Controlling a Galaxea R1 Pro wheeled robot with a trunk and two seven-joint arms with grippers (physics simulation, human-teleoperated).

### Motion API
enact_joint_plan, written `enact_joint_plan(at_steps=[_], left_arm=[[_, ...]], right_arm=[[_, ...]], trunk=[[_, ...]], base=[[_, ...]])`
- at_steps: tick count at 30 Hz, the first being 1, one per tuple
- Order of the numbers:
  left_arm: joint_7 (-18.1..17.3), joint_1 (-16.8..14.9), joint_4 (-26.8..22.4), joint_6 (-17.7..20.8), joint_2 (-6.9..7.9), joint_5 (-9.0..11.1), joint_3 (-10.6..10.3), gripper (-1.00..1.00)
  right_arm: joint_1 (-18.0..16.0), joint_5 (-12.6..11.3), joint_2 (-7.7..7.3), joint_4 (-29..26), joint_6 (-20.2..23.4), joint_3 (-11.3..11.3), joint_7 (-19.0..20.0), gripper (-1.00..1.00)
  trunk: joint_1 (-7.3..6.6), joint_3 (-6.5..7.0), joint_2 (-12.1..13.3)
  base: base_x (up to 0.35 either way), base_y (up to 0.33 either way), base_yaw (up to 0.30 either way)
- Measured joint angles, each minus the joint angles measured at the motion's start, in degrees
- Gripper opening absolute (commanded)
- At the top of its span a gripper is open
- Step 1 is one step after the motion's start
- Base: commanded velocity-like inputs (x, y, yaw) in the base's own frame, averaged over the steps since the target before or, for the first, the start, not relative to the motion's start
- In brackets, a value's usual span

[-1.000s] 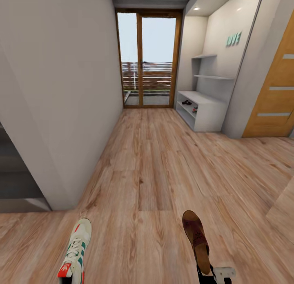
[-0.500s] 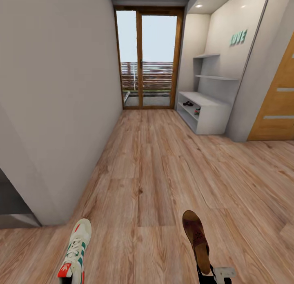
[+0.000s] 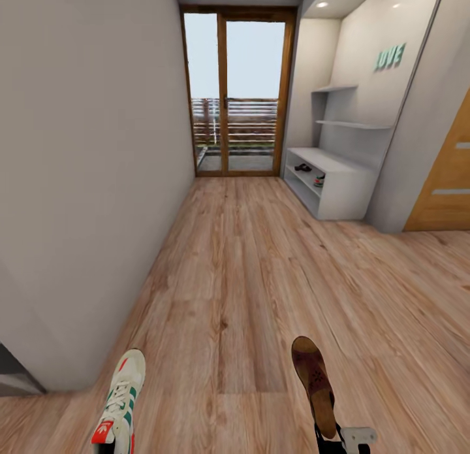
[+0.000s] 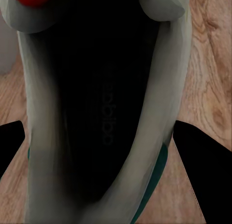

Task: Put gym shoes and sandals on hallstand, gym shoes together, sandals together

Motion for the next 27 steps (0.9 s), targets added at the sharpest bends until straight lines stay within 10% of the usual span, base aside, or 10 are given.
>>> enact_joint_plan(at_steps=[27], left_arm=[[-0.01,0.0,0.0,0.0,0.0,0.05,-0.14,-1.0]], right_arm=[[0.0,0.0,0.0,-0.01,0.0,0.0,0.0,-1.0]], trunk=[[0.0,0.0,0.0]], base=[[0.338,0.0,0.0]])
